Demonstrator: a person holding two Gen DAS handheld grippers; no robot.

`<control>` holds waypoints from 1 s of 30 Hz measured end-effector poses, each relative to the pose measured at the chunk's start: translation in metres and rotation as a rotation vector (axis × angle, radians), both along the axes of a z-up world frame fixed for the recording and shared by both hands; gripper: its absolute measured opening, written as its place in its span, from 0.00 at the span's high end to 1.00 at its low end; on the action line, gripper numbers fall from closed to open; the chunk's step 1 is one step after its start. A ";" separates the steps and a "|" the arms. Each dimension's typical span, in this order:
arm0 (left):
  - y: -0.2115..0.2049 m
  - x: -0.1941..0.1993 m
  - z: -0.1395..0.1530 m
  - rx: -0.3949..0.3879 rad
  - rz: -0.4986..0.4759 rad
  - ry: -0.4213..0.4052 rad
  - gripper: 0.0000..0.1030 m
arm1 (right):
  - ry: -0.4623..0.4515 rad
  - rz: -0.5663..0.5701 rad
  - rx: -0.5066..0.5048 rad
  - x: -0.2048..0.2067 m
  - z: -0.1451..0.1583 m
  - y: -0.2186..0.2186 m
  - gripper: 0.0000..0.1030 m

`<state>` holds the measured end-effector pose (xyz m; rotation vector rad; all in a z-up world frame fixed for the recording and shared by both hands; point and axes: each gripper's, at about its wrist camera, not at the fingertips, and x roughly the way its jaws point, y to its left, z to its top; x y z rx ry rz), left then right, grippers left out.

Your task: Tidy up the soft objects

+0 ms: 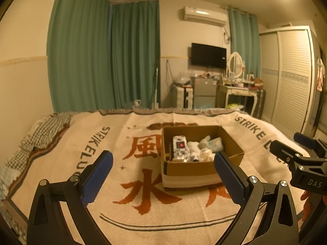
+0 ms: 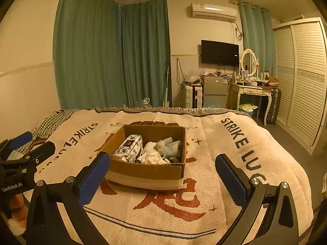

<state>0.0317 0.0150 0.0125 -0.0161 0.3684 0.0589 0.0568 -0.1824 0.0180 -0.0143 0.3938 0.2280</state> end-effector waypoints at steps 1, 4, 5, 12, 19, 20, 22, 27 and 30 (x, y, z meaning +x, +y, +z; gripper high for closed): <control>0.000 0.000 0.000 0.001 0.001 0.000 0.02 | -0.001 -0.001 -0.002 0.000 0.000 0.000 0.00; 0.000 0.000 0.000 0.002 0.001 0.001 0.02 | -0.001 -0.002 -0.003 0.000 0.000 0.000 0.00; 0.000 0.000 0.000 0.004 0.001 0.002 0.02 | -0.001 -0.001 -0.003 0.000 0.000 0.000 0.00; -0.001 0.000 -0.001 0.009 0.004 0.004 0.02 | 0.002 0.001 -0.001 0.000 0.001 0.000 0.00; -0.002 0.000 -0.002 0.012 0.004 0.006 0.02 | 0.003 -0.001 0.000 0.000 0.001 -0.001 0.00; -0.003 0.000 -0.003 0.013 0.004 0.006 0.02 | 0.003 -0.001 -0.001 0.000 0.001 0.000 0.00; -0.003 0.000 -0.003 0.013 0.004 0.006 0.02 | 0.004 -0.001 -0.001 0.000 0.001 -0.001 0.00; -0.002 0.000 -0.003 0.012 0.005 0.004 0.02 | 0.006 0.000 -0.001 0.000 0.000 0.000 0.00; -0.002 -0.001 -0.003 0.004 0.006 0.001 0.02 | 0.006 -0.001 -0.001 0.000 -0.001 0.000 0.00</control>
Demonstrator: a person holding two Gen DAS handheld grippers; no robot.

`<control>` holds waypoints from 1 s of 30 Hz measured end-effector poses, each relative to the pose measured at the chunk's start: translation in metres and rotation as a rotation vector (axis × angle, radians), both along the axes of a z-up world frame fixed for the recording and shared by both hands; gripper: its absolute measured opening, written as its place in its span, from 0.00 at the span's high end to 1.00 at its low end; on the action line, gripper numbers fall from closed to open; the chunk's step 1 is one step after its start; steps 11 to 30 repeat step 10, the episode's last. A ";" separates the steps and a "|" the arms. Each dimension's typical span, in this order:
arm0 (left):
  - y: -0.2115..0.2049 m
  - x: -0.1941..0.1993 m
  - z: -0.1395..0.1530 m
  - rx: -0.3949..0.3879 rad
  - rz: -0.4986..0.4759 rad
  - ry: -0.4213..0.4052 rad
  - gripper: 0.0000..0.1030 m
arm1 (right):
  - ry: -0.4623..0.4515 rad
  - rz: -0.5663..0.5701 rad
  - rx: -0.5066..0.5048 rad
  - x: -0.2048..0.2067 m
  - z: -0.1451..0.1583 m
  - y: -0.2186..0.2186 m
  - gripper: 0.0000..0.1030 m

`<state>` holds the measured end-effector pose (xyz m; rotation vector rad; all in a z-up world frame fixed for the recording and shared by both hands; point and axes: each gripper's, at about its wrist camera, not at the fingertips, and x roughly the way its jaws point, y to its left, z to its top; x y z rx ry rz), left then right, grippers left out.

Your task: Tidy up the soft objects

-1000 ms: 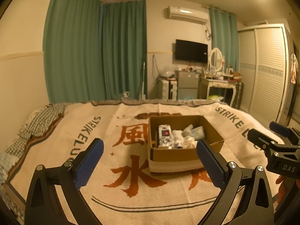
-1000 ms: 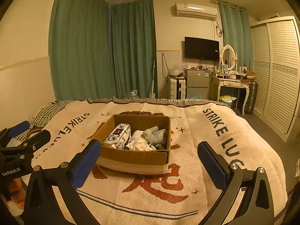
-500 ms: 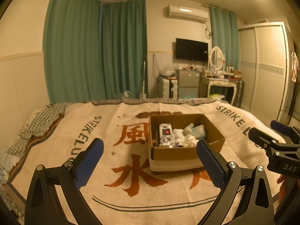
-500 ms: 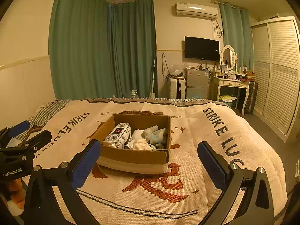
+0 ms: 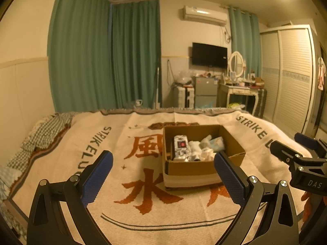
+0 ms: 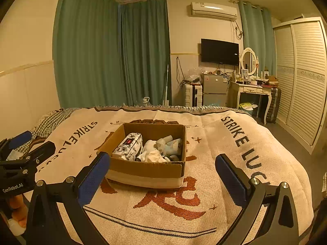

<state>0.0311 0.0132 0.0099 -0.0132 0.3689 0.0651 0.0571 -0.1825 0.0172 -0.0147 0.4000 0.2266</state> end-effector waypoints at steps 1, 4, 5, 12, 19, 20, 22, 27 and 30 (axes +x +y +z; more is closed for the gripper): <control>0.001 0.000 0.000 -0.001 0.001 0.001 0.02 | 0.000 0.000 0.001 0.000 0.000 0.000 0.00; 0.001 0.000 -0.001 0.001 0.003 0.002 0.02 | 0.000 0.000 0.001 0.000 0.000 0.000 0.00; 0.001 0.000 -0.001 0.001 0.002 0.005 0.02 | 0.000 0.000 0.001 0.000 0.000 0.000 0.00; 0.000 0.001 -0.001 0.006 0.001 0.006 0.02 | 0.002 0.003 0.014 0.000 -0.001 0.000 0.00; 0.000 0.001 -0.001 0.006 0.001 0.006 0.02 | 0.002 0.003 0.014 0.000 -0.001 0.000 0.00; 0.000 0.001 -0.001 0.006 0.001 0.006 0.02 | 0.002 0.003 0.014 0.000 -0.001 0.000 0.00; 0.000 0.001 -0.001 0.006 0.001 0.006 0.02 | 0.002 0.003 0.014 0.000 -0.001 0.000 0.00; 0.000 0.001 -0.001 0.006 0.001 0.006 0.02 | 0.002 0.003 0.014 0.000 -0.001 0.000 0.00; 0.000 0.001 -0.001 0.006 0.001 0.006 0.02 | 0.002 0.003 0.014 0.000 -0.001 0.000 0.00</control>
